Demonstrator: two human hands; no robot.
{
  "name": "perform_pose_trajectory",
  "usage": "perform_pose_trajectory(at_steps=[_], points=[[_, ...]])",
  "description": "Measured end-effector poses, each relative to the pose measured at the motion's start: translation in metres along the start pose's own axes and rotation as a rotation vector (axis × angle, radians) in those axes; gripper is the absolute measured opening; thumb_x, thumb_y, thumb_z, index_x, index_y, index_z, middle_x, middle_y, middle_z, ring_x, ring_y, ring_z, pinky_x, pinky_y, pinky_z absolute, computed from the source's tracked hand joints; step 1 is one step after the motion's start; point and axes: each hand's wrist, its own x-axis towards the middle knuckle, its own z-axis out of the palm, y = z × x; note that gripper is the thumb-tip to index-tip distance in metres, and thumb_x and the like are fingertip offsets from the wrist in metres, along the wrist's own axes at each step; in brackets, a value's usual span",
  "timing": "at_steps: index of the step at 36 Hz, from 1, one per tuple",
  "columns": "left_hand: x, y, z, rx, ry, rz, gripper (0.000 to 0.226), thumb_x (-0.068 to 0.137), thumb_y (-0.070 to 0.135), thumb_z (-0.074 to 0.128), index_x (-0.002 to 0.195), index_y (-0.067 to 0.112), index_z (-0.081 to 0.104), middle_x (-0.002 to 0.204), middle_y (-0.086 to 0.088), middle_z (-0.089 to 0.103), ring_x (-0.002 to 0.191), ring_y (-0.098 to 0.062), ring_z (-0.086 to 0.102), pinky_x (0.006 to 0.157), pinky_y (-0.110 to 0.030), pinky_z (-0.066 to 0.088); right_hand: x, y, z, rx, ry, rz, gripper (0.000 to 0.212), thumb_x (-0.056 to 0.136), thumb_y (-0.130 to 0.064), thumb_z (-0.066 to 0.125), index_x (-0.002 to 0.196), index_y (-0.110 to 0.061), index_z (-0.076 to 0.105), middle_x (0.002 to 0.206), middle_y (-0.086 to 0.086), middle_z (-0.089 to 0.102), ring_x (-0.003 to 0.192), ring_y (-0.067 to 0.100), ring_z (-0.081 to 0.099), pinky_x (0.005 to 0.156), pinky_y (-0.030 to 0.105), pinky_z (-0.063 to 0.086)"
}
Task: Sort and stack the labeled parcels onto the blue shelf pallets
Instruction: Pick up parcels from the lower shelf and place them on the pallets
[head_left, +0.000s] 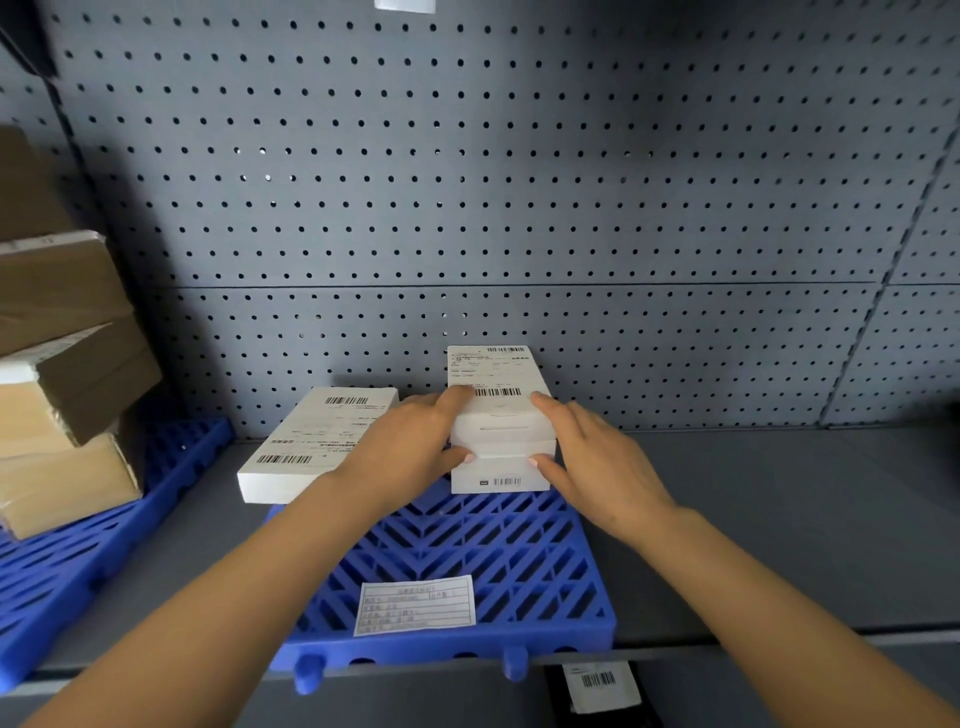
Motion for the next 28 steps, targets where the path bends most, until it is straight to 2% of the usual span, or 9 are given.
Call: perform_pose_trajectory(at_steps=[6, 12, 16, 20, 24, 28], points=[[0.001, -0.004, 0.002, -0.047, -0.010, 0.026, 0.070, 0.092, 0.032, 0.061, 0.150, 0.021, 0.023, 0.132, -0.005, 0.052, 0.116, -0.020, 0.046, 0.090, -0.026, 0.037, 0.000, -0.001, -0.004, -0.007, -0.014, 0.015, 0.065, 0.098, -0.042, 0.044, 0.150, -0.022, 0.011, 0.144, 0.000, 0.040, 0.121, 0.017, 0.046, 0.086, 0.031, 0.046], [0.001, -0.004, 0.001, -0.024, 0.022, 0.059, 0.062, 0.098, 0.043, 0.046, 0.150, 0.019, 0.024, 0.135, -0.004, 0.051, 0.118, -0.020, 0.047, 0.095, -0.029, 0.039, 0.006, -0.002, -0.010, -0.032, 0.015, 0.012, 0.048, 0.102, -0.040, 0.030, 0.145, -0.018, 0.025, 0.132, 0.002, 0.052, 0.105, 0.019, 0.055, 0.071, 0.030, 0.040], [0.004, -0.005, 0.003, 0.054, 0.017, 0.067, 0.062, 0.098, 0.044, 0.044, 0.150, 0.018, 0.023, 0.131, -0.005, 0.054, 0.112, -0.022, 0.049, 0.090, -0.031, 0.041, 0.007, -0.002, -0.007, -0.036, 0.002, 0.029, 0.047, 0.102, -0.039, 0.029, 0.144, -0.018, 0.025, 0.127, 0.002, 0.055, 0.100, 0.020, 0.056, 0.068, 0.030, 0.041], [0.004, -0.006, 0.005, 0.113, 0.038, 0.073, 0.062, 0.098, 0.046, 0.043, 0.150, 0.020, 0.022, 0.135, -0.002, 0.053, 0.115, -0.022, 0.050, 0.095, -0.034, 0.039, 0.007, -0.003, -0.006, -0.042, -0.022, 0.048, 0.048, 0.103, -0.039, 0.027, 0.145, -0.018, 0.021, 0.119, 0.003, 0.057, 0.093, 0.020, 0.057, 0.064, 0.030, 0.039], [0.003, -0.004, 0.007, 0.156, 0.046, 0.060, 0.061, 0.099, 0.045, 0.040, 0.151, 0.020, 0.020, 0.133, -0.001, 0.054, 0.111, -0.022, 0.053, 0.096, -0.034, 0.037, 0.007, -0.005, -0.008, -0.061, -0.044, 0.065, 0.049, 0.103, -0.038, 0.025, 0.146, -0.017, 0.018, 0.114, 0.004, 0.057, 0.078, 0.017, 0.048, 0.062, 0.030, 0.038], [0.005, -0.002, 0.005, 0.114, 0.030, 0.024, 0.059, 0.099, 0.043, 0.042, 0.150, 0.021, 0.021, 0.126, -0.004, 0.058, 0.102, -0.025, 0.056, 0.091, -0.035, 0.040, 0.008, -0.004, -0.010, -0.053, -0.069, 0.068, 0.049, 0.103, -0.037, 0.026, 0.146, -0.016, 0.018, 0.109, 0.005, 0.059, 0.073, 0.016, 0.043, 0.060, 0.030, 0.034]])
